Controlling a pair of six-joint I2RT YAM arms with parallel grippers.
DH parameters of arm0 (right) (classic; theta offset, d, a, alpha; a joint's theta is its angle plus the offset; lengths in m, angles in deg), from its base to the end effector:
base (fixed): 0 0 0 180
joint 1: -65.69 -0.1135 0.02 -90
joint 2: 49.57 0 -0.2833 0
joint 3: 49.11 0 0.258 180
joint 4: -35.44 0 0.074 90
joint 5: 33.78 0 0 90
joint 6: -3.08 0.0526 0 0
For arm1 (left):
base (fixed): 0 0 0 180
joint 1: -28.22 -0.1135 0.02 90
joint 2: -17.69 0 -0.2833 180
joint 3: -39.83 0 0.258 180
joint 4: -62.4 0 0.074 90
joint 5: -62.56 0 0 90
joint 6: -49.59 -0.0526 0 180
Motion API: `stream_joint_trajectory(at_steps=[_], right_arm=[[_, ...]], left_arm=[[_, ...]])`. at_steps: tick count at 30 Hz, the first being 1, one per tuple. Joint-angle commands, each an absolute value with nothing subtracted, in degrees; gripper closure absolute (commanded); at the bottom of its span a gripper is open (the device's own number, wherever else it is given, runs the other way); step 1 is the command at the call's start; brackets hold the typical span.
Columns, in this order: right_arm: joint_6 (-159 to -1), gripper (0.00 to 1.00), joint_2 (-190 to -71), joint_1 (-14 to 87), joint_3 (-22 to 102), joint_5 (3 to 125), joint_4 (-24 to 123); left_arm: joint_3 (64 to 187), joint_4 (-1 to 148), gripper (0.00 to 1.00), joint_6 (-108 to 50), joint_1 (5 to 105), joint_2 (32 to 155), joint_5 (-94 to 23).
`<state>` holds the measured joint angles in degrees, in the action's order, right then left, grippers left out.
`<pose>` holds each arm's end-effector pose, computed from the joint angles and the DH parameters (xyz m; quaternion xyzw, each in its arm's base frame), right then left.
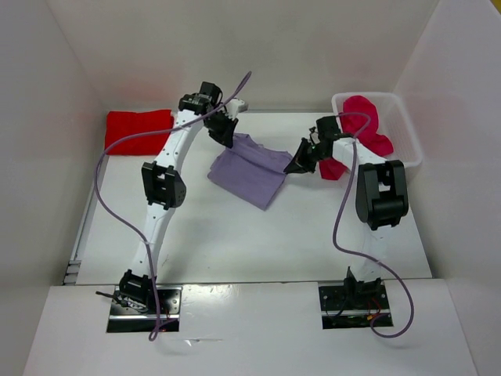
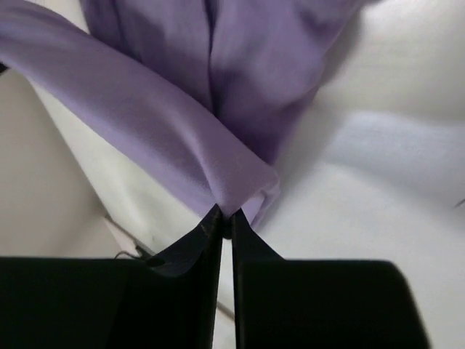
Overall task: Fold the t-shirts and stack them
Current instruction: Fold the long partially folded tshirt into a neat square
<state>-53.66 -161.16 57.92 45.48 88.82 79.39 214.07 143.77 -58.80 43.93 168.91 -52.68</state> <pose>0.4207 0.0860 0.1981 0.1363 0.9218 0.3388 0.1302 0.5422 -0.1758 0.2473 0.3322 0.8801 -0.2039 0.2710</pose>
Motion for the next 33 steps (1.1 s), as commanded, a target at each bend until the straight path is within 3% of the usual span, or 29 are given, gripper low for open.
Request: stream_joint_trajectory(at_steps=[1, 3, 4, 9, 15, 18, 24, 27, 33], right_arm=[[-52.6, 0.87, -164.3, 59.9, 50.2, 84.2, 73.8], [-51.9, 0.75, -166.8, 59.9, 52.9, 82.7, 72.5], [-51.9, 0.70, -167.5, 59.9, 54.8, 81.6, 72.5], [-52.5, 0.65, -166.5, 59.9, 59.1, 76.4, 70.6], [-58.2, 0.65, -158.2, 54.0, 56.0, 67.5, 73.1], [-57.6, 0.73, -156.4, 50.7, 50.8, 65.6, 75.3], [-53.5, 0.86, -155.0, 50.0, 42.4, 66.9, 72.1], [-54.7, 0.88, -160.3, 49.4, 45.2, 68.7, 72.1], [-55.8, 0.99, -169.4, 50.0, 54.0, 64.8, 72.1]], left_arm=[[218.3, 139.2, 0.71, -56.0, 42.5, 173.1, -48.7], [220.9, 137.6, 0.58, -55.4, 42.5, 175.5, -47.1], [221.8, 136.9, 0.40, -54.4, 42.5, 176.3, -45.0], [225.3, 134.3, 0.23, -52.2, 41.9, 176.1, -37.4], [222.8, 136.6, 0.18, -53.3, 41.4, 168.1, -39.7], [219.4, 138.5, 0.16, -56.1, 41.4, 166.8, -46.3], [216.2, 140.9, 0.01, -57.5, 42.1, 168.9, -49.9], [214.9, 140.9, 0.01, -57.0, 42.1, 170.4, -51.3], [214.9, 137.8, 0.01, -55.2, 43.3, 173.7, -48.5]])
